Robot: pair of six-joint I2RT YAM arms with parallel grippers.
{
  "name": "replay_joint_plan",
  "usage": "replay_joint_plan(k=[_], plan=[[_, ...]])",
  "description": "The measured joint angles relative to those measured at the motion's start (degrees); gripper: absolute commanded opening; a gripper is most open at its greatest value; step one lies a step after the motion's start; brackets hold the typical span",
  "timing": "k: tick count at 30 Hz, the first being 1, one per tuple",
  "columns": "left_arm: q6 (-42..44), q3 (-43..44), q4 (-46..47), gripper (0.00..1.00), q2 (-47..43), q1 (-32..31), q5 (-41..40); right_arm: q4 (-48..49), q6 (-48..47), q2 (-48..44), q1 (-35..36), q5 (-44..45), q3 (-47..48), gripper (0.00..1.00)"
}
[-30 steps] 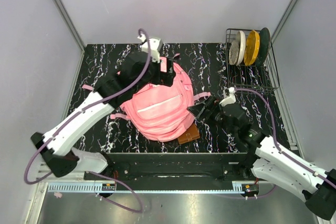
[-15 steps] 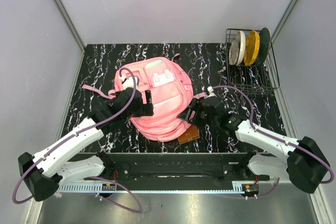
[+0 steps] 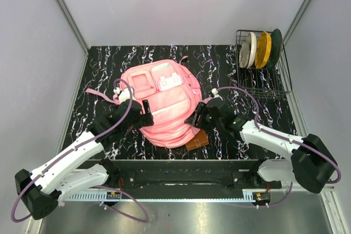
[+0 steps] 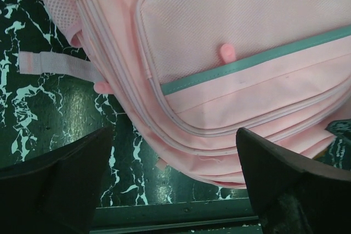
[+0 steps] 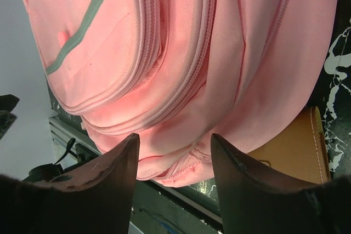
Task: Pack the student bag
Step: Adjust the student bag at the center of the board.
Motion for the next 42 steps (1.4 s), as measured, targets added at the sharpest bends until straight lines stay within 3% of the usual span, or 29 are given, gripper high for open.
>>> replay_joint_plan(k=[2,8,13,14,20,24,32,35,39,40,42], plan=[[-0.15,-1.31,-0.11,0.99,0.83,0.26,0.37,-0.11,-0.39,0.90,0.00,0.15,0.33,0.58],[-0.37,-5.22,1.42,0.99,1.97,1.79,2.54,-0.70,-1.88,5.07,0.02,0.13,2.73,0.35],[0.02,-7.19,4.55,0.99,3.89,3.52,4.55,-2.40,-3.87,7.10,-0.04,0.74,4.81,0.02],[0.15,-7.32,5.35,0.99,4.66,3.93,4.96,-2.71,-4.39,7.21,-0.04,0.94,5.22,0.00],[1.86,-6.71,8.98,0.99,8.15,5.03,7.48,-7.76,-9.14,7.45,-2.69,1.62,10.38,0.00],[3.17,-4.66,9.86,0.99,8.17,5.01,8.87,-9.92,-13.40,8.85,-8.68,0.90,15.78,0.00],[4.00,-2.99,11.74,0.99,6.67,5.01,10.34,-13.64,-20.96,19.52,-16.24,-3.15,29.42,0.01],[4.02,-2.99,11.72,0.99,6.69,5.01,10.38,-14.80,-22.32,23.10,-16.65,-4.52,33.11,0.07],[4.24,-2.99,11.87,0.99,6.82,5.03,10.19,-15.56,-23.50,26.34,-16.76,-6.54,36.92,0.24],[4.28,-2.99,12.04,0.99,6.95,5.09,10.14,-15.58,-23.69,26.51,-16.76,-6.82,37.22,0.36],[4.42,-2.99,12.61,0.99,7.74,5.44,9.90,-15.56,-24.11,26.53,-16.81,-7.41,37.40,0.41]])
